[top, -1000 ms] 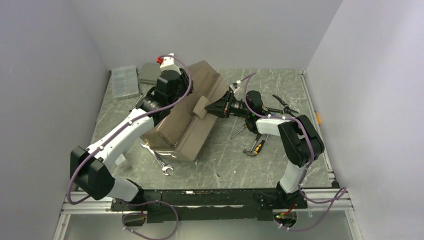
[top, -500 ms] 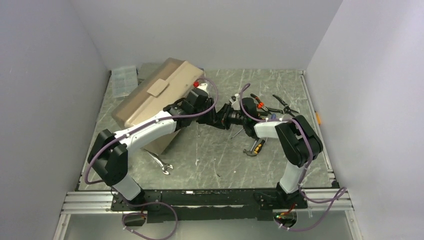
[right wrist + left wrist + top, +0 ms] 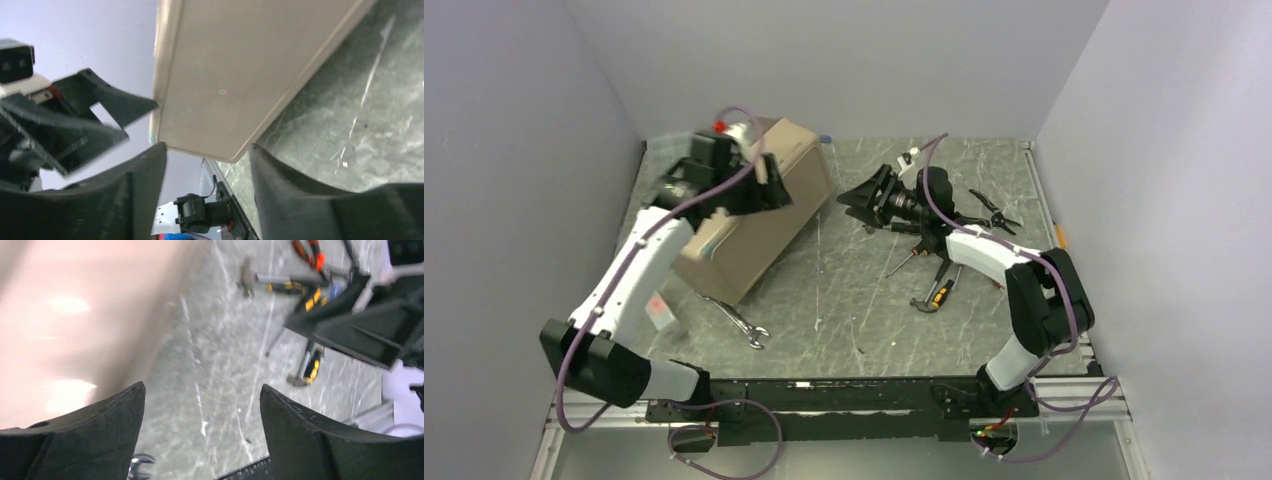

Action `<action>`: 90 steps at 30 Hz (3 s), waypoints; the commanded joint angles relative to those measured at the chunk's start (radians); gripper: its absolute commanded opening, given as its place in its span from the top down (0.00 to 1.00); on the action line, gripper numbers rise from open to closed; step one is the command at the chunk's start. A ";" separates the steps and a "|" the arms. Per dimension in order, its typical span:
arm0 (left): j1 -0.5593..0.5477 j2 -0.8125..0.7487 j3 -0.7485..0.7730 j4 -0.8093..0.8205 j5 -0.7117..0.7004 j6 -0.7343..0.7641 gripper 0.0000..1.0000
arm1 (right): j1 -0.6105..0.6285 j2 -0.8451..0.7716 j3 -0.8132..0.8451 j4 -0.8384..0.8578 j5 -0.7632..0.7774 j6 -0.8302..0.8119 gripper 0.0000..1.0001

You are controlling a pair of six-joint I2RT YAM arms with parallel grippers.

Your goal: Pack the tool kit

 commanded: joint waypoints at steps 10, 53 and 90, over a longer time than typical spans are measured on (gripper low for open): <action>0.627 0.048 0.138 0.017 0.395 0.125 0.01 | 0.179 0.035 0.470 -0.441 0.286 -0.151 0.09; 0.661 0.516 0.049 0.310 0.876 -0.011 0.31 | 0.376 0.508 1.077 -0.844 0.700 0.285 0.24; 0.361 0.233 -0.057 0.110 0.459 0.211 0.42 | 0.190 0.279 0.451 -0.259 0.288 0.069 0.20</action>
